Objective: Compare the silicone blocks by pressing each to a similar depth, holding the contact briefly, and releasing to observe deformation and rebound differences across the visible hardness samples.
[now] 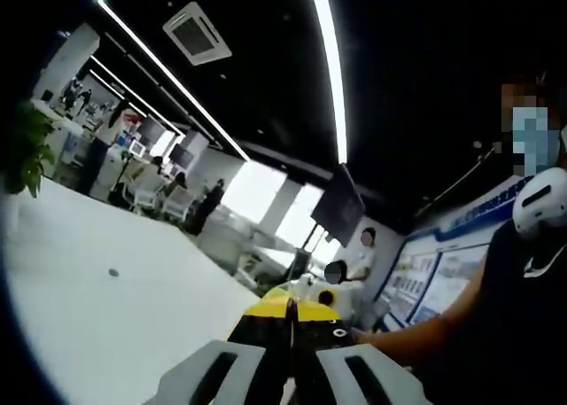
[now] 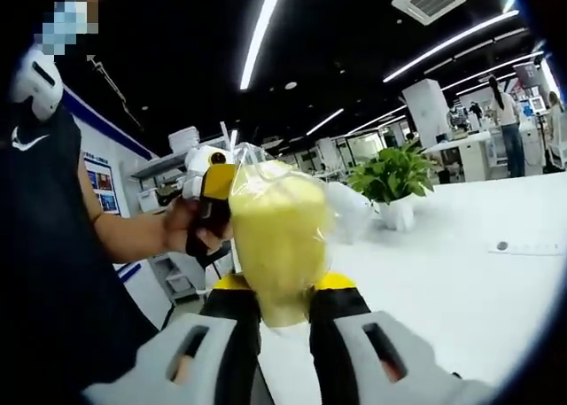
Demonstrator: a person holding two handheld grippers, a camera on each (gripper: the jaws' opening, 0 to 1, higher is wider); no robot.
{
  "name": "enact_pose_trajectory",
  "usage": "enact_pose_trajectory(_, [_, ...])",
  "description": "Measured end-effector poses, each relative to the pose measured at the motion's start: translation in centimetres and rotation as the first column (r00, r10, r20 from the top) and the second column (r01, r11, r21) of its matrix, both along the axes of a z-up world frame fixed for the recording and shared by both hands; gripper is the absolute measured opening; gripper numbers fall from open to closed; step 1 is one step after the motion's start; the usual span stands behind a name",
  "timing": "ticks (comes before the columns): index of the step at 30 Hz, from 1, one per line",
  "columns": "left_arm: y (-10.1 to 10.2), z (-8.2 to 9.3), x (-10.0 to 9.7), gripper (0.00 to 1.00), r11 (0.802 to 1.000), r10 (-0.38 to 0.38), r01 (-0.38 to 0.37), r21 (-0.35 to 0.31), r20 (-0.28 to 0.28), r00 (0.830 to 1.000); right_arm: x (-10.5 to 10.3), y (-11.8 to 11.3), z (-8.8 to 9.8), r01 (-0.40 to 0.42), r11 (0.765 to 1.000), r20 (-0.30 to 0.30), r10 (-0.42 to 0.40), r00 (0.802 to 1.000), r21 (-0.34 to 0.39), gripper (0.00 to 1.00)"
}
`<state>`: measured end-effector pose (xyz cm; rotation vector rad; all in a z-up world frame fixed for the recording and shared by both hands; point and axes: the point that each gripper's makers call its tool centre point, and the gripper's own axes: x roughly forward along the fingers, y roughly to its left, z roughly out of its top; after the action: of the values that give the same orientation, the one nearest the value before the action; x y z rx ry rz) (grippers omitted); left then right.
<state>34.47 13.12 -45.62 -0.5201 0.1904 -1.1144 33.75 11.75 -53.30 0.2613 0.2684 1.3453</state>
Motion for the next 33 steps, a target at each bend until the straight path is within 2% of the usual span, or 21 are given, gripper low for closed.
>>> enact_pose_trajectory(4, [0.3,-0.3,-0.2,0.00,1.000,0.004,-0.004,0.015,0.003,1.000,-0.5,0.4,-0.2,-0.025,1.000,-0.014,0.025,1.000,-0.017,0.09])
enact_pose_trajectory(9, [0.8,-0.3,-0.4,0.00,0.999,-0.001,-0.001,-0.037,-0.036,0.999,-0.9,0.7,0.1,-0.041,0.999,-0.019,0.040,0.999,-0.036,0.06])
enact_pose_trajectory(13, [1.2,-0.5,-0.4,0.00,1.000,0.006,-0.007,-0.025,-0.031,1.000,-1.3,0.9,-0.1,-0.054,0.994,-0.027,0.051,0.998,-0.090,0.03])
enact_pose_trajectory(16, [1.2,-0.2,-1.0,0.00,1.000,-0.009,0.009,-0.001,0.014,1.000,-1.7,0.9,0.2,-0.068,0.993,-0.033,0.066,0.997,-0.095,0.02])
enact_pose_trajectory(18, [1.2,-0.1,-1.2,0.00,0.999,-0.021,0.019,0.032,0.049,0.999,-2.2,0.9,0.3,-0.097,0.991,-0.060,0.092,0.994,-0.090,0.01])
enact_pose_trajectory(20, [1.2,0.0,-1.5,0.00,0.998,-0.027,0.022,0.056,0.079,0.996,-2.2,1.0,0.3,-0.100,0.991,-0.053,0.095,0.994,-0.090,0.01])
enact_pose_trajectory(33, [1.3,-0.1,-1.0,0.00,0.998,-0.014,0.008,0.069,0.089,0.996,-2.0,0.9,0.4,-0.104,0.988,-0.036,0.101,0.994,-0.115,0.00])
